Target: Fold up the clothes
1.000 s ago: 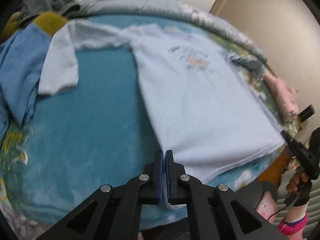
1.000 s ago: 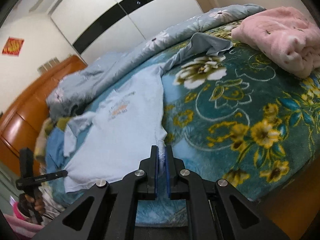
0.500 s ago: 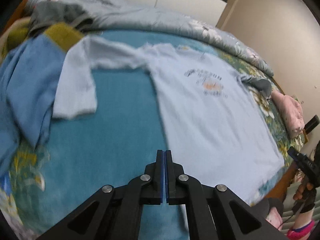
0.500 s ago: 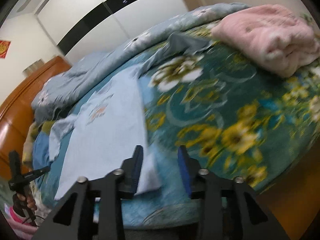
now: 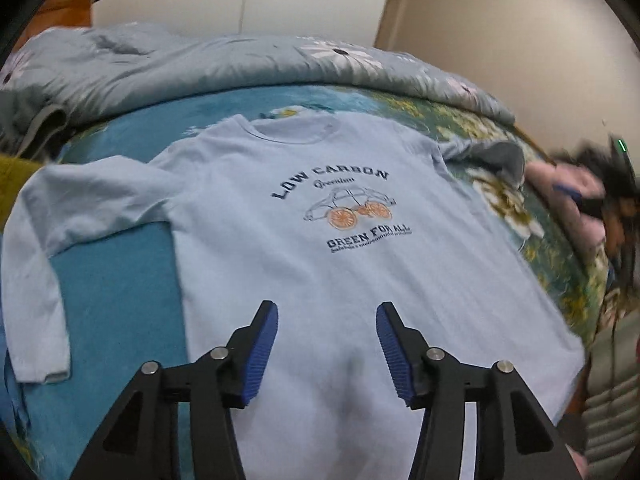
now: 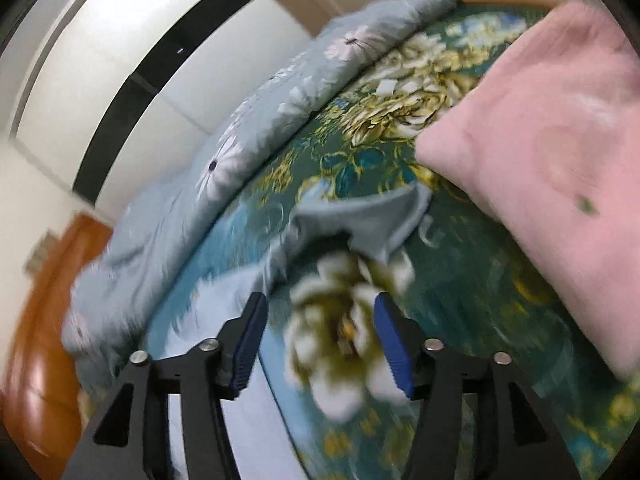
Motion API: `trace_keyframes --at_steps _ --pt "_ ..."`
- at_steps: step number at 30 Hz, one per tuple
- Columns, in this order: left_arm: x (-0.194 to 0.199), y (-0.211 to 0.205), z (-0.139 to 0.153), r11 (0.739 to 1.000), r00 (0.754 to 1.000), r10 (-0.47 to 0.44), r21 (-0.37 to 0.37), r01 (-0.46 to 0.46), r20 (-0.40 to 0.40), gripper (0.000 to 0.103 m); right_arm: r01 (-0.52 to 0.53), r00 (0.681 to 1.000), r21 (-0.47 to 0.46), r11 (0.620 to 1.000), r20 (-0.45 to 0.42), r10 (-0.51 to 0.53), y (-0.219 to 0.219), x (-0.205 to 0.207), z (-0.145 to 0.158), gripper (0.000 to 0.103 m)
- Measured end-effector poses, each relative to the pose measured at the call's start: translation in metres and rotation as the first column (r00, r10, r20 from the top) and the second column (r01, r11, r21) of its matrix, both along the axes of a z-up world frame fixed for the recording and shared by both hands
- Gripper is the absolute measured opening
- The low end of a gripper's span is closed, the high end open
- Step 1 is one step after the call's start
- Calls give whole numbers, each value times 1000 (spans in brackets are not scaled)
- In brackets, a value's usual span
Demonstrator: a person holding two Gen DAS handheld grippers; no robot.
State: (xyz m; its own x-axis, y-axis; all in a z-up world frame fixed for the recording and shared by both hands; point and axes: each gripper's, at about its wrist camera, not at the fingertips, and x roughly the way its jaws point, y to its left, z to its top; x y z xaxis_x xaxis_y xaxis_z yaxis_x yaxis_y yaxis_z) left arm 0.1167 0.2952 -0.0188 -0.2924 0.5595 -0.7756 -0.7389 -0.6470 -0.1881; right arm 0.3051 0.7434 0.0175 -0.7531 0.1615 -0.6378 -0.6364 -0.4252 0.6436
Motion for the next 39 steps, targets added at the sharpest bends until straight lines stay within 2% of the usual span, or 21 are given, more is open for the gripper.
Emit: trace_keyframes --at_steps 2,3,5,7,11,12,13,15,19,20,22,23,24,26,28,30,33,35,37,39 --pt "-3 0 -7 1000 1000 -1 -9 1 14 57 52 998 -96 994 -39 -56 20 -10 -9 58" --pt "-5 0 -10 1000 1000 1 -14 -1 22 57 88 993 -174 981 -57 -100 32 -16 -19 58" --pt "-10 1 -16 1000 999 13 -21 -12 42 57 118 986 -244 963 -86 -143 43 -23 -29 58" --pt "-13 1 -20 1000 998 20 -26 -19 58 57 160 978 -266 951 -89 -189 55 -29 -35 58" --pt "-15 2 -23 999 998 21 -30 -19 64 57 254 966 -281 926 29 -256 71 -37 -49 57" --pt "-16 2 -23 999 998 19 -31 -17 63 57 257 966 -279 925 39 -257 74 -39 -51 45" --pt "-16 2 -24 999 998 18 -33 -15 64 57 259 966 -274 926 50 -255 76 -41 -53 25" --pt "-16 3 -24 999 998 17 -36 -14 64 57 238 971 -229 944 71 -227 80 -49 -48 9" --pt "-17 3 -24 999 998 16 -36 -14 64 58 134 990 -65 989 -29 -136 87 -66 3 8" --pt "-17 3 -25 999 998 17 -34 -14 66 58 90 993 29 996 -73 -88 85 -69 24 8" --pt "-17 2 -25 999 998 17 -33 -14 66 58 -18 989 232 972 -140 52 71 -70 61 8" --pt "-17 3 -25 999 998 16 -34 -14 66 58 -58 987 306 950 -127 101 63 -70 68 8" --pt "-17 3 -26 999 998 16 -36 -14 64 58 -105 988 365 925 -67 138 52 -68 68 8" --pt "-17 5 -26 999 998 14 -39 -11 60 60 -171 985 374 912 76 154 45 -70 49 8" --pt "-16 6 -26 999 998 12 -43 -10 56 61 -210 958 341 916 258 124 44 -70 12 8" --pt "-15 5 -25 999 998 11 -46 -8 55 61 -222 932 277 935 342 120 46 -63 -21 9" --pt "-15 4 -25 999 998 11 -44 -8 60 61 -223 915 268 937 389 106 43 -53 -36 12" --pt "-15 4 -26 999 998 12 -43 -9 61 61 -209 913 279 937 399 85 43 -48 -33 20" --pt "-14 5 -26 999 998 12 -47 -9 57 62 -174 919 344 923 393 27 37 -40 -18 39" --pt "-15 7 -26 999 999 10 -50 -7 52 63 -150 929 406 902 371 -13 29 -36 -3 42"
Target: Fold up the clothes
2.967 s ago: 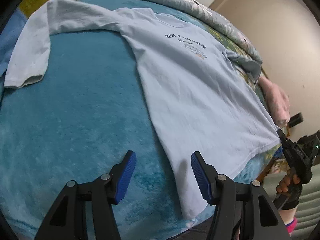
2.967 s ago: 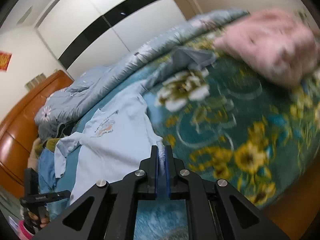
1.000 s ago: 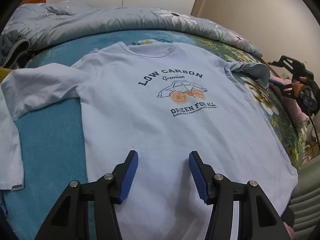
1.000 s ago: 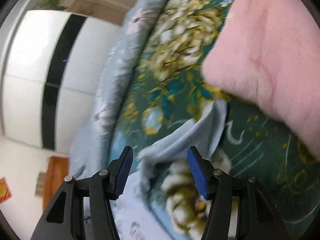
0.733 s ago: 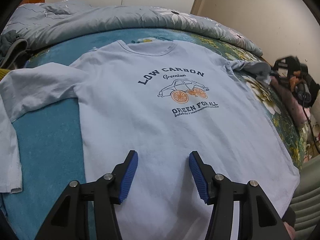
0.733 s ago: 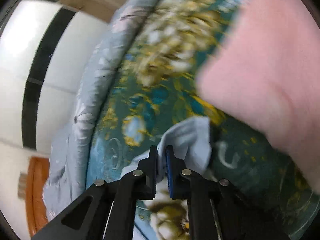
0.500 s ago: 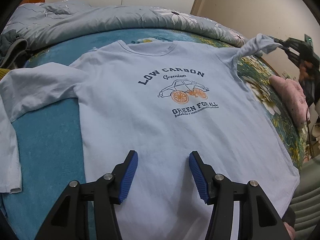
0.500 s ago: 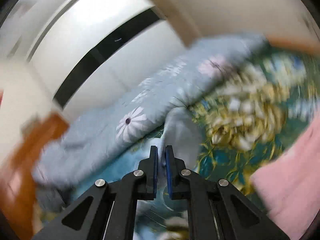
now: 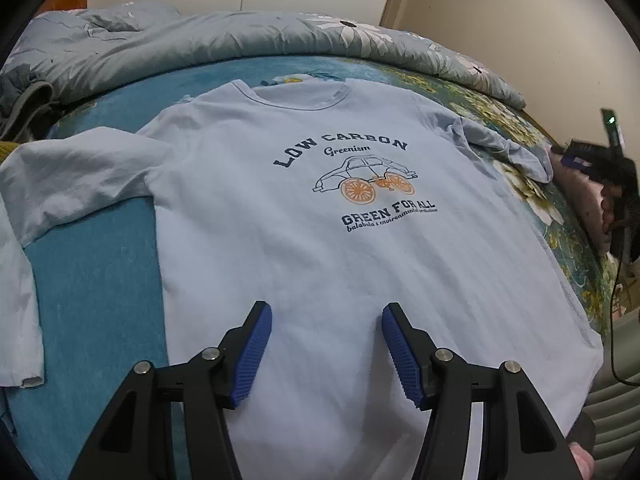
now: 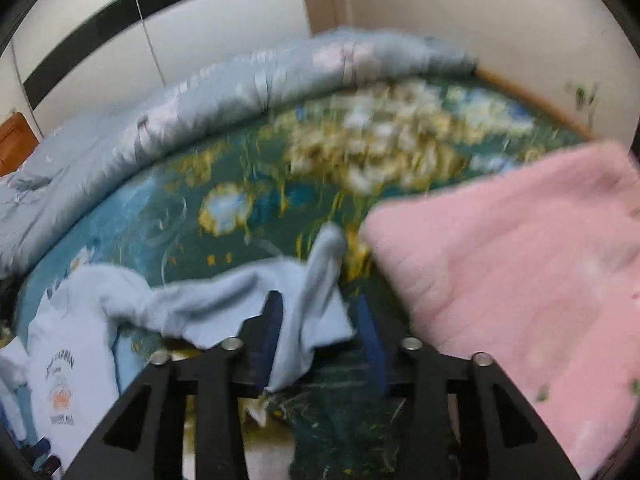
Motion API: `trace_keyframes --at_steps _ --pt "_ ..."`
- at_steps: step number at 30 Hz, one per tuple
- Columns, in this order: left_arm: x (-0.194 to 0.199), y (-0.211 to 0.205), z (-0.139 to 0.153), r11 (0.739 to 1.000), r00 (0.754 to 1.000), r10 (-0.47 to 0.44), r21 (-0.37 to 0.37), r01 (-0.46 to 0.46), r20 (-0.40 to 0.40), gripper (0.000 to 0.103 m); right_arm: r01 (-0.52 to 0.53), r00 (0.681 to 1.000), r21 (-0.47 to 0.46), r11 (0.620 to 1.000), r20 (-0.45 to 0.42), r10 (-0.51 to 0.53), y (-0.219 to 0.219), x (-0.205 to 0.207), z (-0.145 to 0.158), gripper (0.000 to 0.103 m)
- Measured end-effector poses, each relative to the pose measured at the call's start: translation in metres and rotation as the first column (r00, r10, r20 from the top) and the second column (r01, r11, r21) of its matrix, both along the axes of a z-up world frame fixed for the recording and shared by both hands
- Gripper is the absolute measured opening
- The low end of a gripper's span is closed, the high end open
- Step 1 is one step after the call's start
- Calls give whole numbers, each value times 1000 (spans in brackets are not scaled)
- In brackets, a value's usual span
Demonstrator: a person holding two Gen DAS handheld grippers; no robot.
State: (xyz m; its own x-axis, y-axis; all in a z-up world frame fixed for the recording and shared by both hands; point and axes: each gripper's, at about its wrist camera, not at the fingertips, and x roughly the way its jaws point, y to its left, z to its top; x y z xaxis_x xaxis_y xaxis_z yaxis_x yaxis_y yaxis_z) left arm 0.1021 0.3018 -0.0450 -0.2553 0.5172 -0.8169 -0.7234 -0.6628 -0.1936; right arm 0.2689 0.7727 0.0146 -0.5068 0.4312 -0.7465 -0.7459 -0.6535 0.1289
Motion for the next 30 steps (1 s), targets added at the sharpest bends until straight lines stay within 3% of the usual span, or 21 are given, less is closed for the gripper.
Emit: trace_keyframes --at_steps 2,5,9,13,14,15,16,20,22,24,26,27,30 --pt "0 1 0 1000 1000 0 -2 0 -3 64 -40 999 -43 998 -33 38 1 -10 2 43" --pt "0 1 0 1000 1000 -1 -3 1 -5 64 -94 991 -257 962 -115 66 11 -38 -14 43" --pt "-1 -1 0 1000 1000 1 3 -1 8 64 44 996 -409 911 -58 -74 35 -63 -45 43" --pt "-1 -1 -1 1000 1000 -3 2 3 12 64 101 985 -491 865 -72 -156 44 -69 -54 39" --pt "-1 -1 -1 1000 1000 -4 1 4 10 65 117 984 -484 867 -61 -166 45 -71 -54 31" --pt "-1 -1 -1 1000 1000 -5 0 5 9 65 128 983 -475 871 -55 -174 46 -73 -53 9" --pt "-1 -1 -1 1000 1000 -5 1 5 9 65 124 982 -475 871 -66 -176 48 -73 -52 5" --pt "-2 -2 -1 1000 1000 -3 8 3 14 65 5 963 -396 918 -245 -111 48 -72 -15 4" --pt "-1 -1 -1 1000 1000 -3 6 3 12 65 -92 930 -270 959 -367 -14 39 -65 20 4" --pt "-1 -1 -1 1000 1000 -3 4 3 10 65 -188 893 -116 975 -434 120 19 -54 44 4" --pt "-1 0 -1 1000 1000 -3 3 3 9 66 -198 907 -57 978 -390 161 5 -44 40 4" --pt "-1 0 -1 1000 1000 -3 3 3 9 66 -183 932 -69 981 -331 151 1 -38 25 4" --pt "0 0 -1 1000 1000 -2 1 2 8 66 -154 970 -187 970 -217 112 0 -25 -25 4"
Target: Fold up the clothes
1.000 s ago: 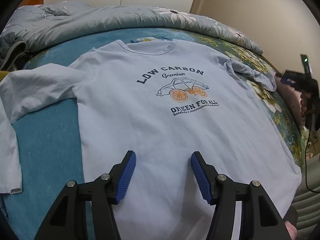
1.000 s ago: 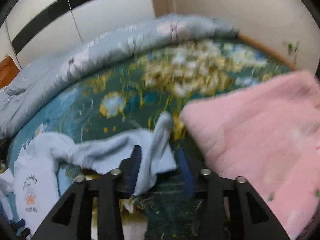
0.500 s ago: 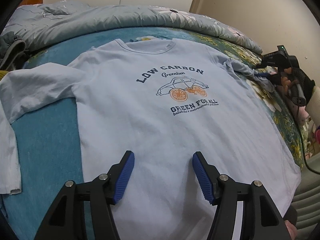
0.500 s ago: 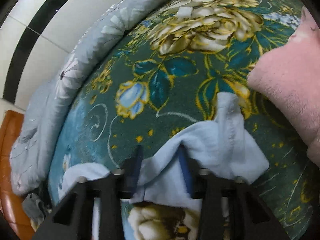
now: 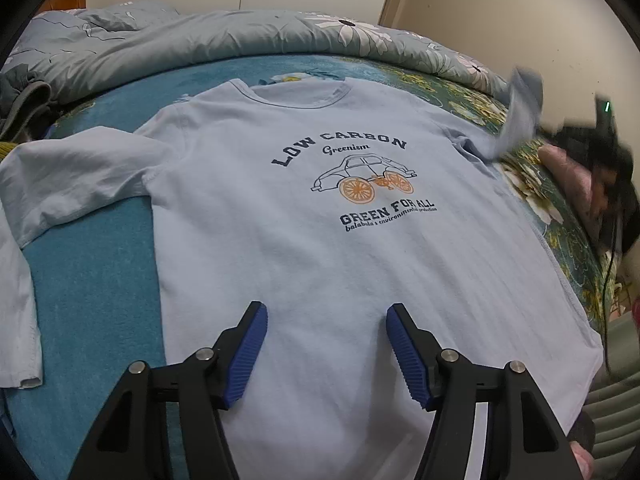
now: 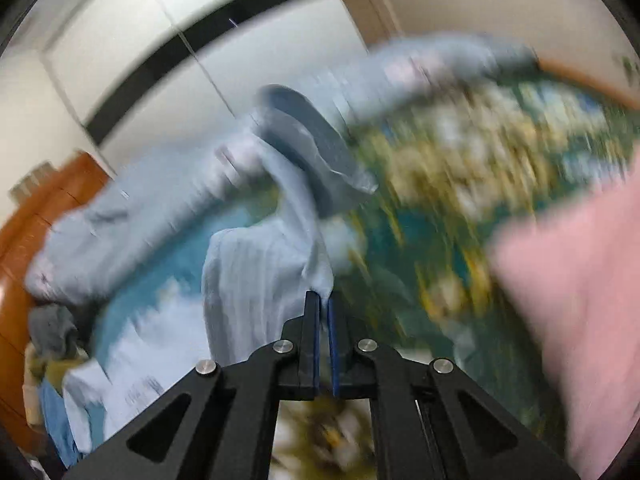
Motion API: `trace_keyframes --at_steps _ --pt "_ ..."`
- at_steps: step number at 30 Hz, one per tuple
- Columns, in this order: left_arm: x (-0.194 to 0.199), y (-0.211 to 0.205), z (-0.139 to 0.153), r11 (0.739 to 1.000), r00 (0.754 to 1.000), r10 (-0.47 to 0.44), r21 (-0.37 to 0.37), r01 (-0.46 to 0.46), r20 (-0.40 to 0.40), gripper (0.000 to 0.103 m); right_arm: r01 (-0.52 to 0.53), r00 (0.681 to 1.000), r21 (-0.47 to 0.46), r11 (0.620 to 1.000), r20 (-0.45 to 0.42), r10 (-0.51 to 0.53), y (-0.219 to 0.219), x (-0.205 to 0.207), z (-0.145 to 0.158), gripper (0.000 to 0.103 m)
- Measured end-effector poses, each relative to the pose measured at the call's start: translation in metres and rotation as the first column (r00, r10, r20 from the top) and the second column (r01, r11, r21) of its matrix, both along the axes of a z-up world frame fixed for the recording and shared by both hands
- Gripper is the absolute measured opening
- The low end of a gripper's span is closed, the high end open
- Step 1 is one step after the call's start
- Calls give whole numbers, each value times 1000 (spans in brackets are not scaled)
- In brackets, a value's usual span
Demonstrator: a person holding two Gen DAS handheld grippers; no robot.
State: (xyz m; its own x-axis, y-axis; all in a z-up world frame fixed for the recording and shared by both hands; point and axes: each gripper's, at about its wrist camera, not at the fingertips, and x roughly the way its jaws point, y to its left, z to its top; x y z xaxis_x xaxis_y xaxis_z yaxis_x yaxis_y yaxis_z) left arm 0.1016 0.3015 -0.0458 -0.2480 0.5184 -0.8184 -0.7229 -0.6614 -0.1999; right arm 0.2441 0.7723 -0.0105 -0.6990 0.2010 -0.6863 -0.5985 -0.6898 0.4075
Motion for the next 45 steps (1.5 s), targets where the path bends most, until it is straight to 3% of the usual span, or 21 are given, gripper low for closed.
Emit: trace_keyframes --at_steps 4,7,10,11,13,15,18,23,24,25,27,29,31,32,34,36,38,41,42,45 --pt "1 0 0 1000 1000 -1 -5 1 -3 66 35 994 -44 998 109 -30 1 17 -31 5" --pt "2 0 0 1000 1000 0 -9 0 -6 66 90 991 -35 995 99 -86 3 25 -28 5" --pt "2 2 0 1000 1000 2 -13 -2 -9 67 79 994 37 996 74 -81 -5 15 -8 7" --pt "2 2 0 1000 1000 1 -14 -1 -9 68 59 996 55 997 69 -63 -8 7 -2 11" --pt "2 2 0 1000 1000 0 -17 0 -9 68 8 997 66 998 82 -14 -14 -19 4 38" --pt "2 2 0 1000 1000 -2 -19 2 -8 68 -19 994 84 996 110 9 -18 -42 6 41" --pt "2 3 0 1000 1000 -4 -22 4 -8 68 -21 966 141 990 258 -16 -17 -88 -2 44" --pt "3 4 0 1000 1000 -11 -26 11 -8 69 14 892 145 989 446 -78 -5 -114 -22 44" --pt "3 4 0 1000 1000 -12 -26 12 -8 69 14 878 142 990 473 -80 -4 -116 -25 38" --pt "3 4 0 1000 1000 -13 -25 13 -7 70 19 877 121 992 476 -74 -2 -114 -24 23" --pt "2 3 -1 1000 1000 -14 -20 14 -2 70 29 875 81 996 480 -65 2 -111 -23 7" --pt "2 3 -1 1000 1000 -15 -19 15 -1 70 38 879 59 998 472 -62 5 -105 -17 6" --pt "3 3 0 1000 1000 -14 -18 14 0 70 30 915 56 998 401 -50 4 -97 1 5" --pt "2 3 0 1000 1000 -13 -17 13 2 70 26 937 57 998 347 -44 3 -93 13 5" --pt "2 3 0 1000 1000 -9 -14 9 7 70 40 985 94 995 161 -55 -2 -73 55 5" --pt "2 3 1 1000 1000 -7 -13 7 9 70 63 998 124 990 -7 -62 -11 -49 81 5" --pt "2 3 1 1000 1000 -8 -12 8 11 70 69 993 135 988 -101 -56 -20 -26 85 5" --pt "2 2 1 1000 1000 -11 -11 11 20 70 98 993 99 990 -70 -92 -22 10 44 5" --pt "1 2 1 1000 1000 -10 -10 10 24 70 118 993 27 993 -13 -117 -17 21 18 6" --pt "0 1 2 1000 999 -7 -10 7 32 70 156 988 -134 979 33 -153 -7 46 -26 9"
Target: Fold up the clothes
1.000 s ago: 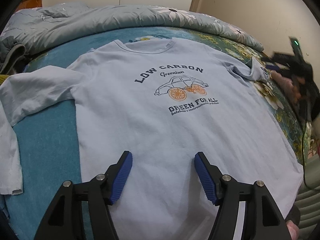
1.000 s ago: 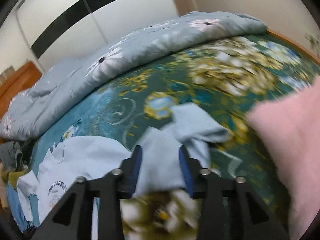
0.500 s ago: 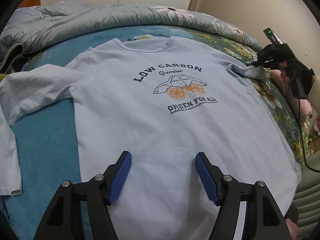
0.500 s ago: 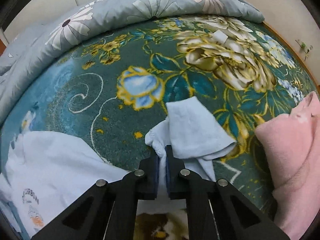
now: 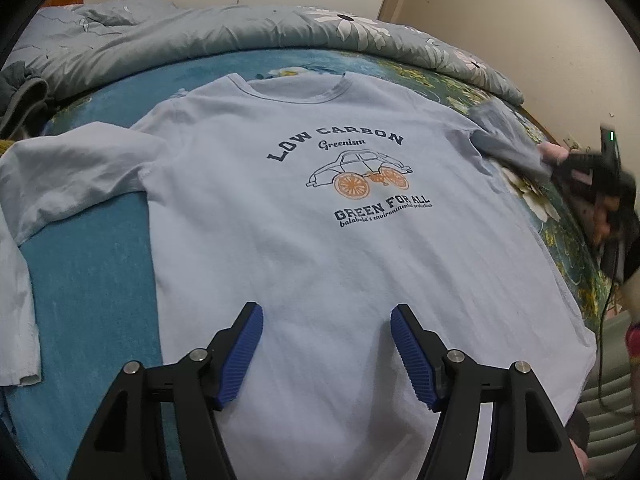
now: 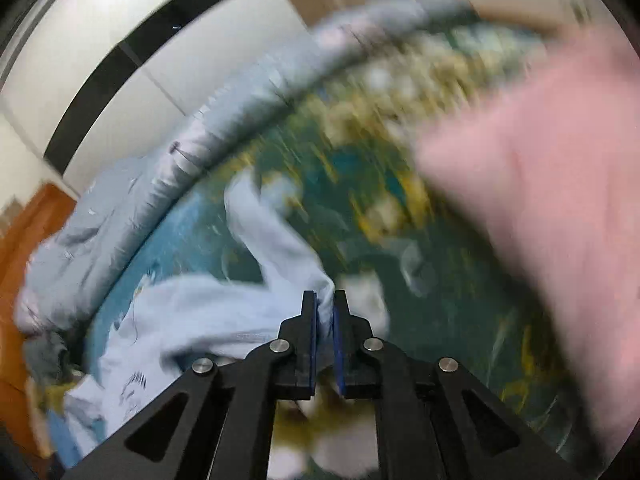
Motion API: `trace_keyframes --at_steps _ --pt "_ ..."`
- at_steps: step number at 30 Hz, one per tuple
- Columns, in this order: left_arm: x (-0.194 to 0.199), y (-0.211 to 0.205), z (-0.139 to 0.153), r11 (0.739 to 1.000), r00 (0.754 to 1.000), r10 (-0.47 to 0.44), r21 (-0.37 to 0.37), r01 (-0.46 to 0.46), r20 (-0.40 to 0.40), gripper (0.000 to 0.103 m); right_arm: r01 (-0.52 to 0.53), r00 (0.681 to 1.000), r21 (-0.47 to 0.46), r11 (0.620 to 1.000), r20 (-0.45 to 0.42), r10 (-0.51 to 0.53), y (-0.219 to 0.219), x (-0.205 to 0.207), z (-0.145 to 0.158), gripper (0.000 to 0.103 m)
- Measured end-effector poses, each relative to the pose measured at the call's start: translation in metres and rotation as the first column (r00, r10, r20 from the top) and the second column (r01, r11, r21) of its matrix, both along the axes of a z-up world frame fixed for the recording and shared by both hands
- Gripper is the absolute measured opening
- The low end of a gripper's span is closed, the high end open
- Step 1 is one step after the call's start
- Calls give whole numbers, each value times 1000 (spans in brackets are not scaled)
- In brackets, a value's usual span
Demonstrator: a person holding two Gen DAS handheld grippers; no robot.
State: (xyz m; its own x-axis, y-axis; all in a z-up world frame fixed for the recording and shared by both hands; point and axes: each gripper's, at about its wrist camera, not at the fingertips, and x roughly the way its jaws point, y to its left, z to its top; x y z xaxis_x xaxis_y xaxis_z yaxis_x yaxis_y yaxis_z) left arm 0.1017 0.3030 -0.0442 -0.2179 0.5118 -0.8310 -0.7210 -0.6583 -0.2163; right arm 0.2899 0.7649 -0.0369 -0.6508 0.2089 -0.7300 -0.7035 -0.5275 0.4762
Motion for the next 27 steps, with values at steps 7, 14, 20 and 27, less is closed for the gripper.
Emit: trace_keyframes --at_steps 7,14,20,27 --pt "2 1 0 1000 1000 2 -18 -2 -12 70 -70 997 87 994 36 67 4 -21 21 39" --pt "1 2 1 1000 1000 0 -30 -1 -11 70 -65 985 110 992 167 46 48 -68 4 44" --pt "-3 1 3 1000 1000 17 -15 -17 14 70 -12 988 89 996 152 -2 61 -80 -5 47" --pt "-4 -7 11 999 999 36 2 -36 21 70 -72 989 85 994 133 60 53 -92 5 4"
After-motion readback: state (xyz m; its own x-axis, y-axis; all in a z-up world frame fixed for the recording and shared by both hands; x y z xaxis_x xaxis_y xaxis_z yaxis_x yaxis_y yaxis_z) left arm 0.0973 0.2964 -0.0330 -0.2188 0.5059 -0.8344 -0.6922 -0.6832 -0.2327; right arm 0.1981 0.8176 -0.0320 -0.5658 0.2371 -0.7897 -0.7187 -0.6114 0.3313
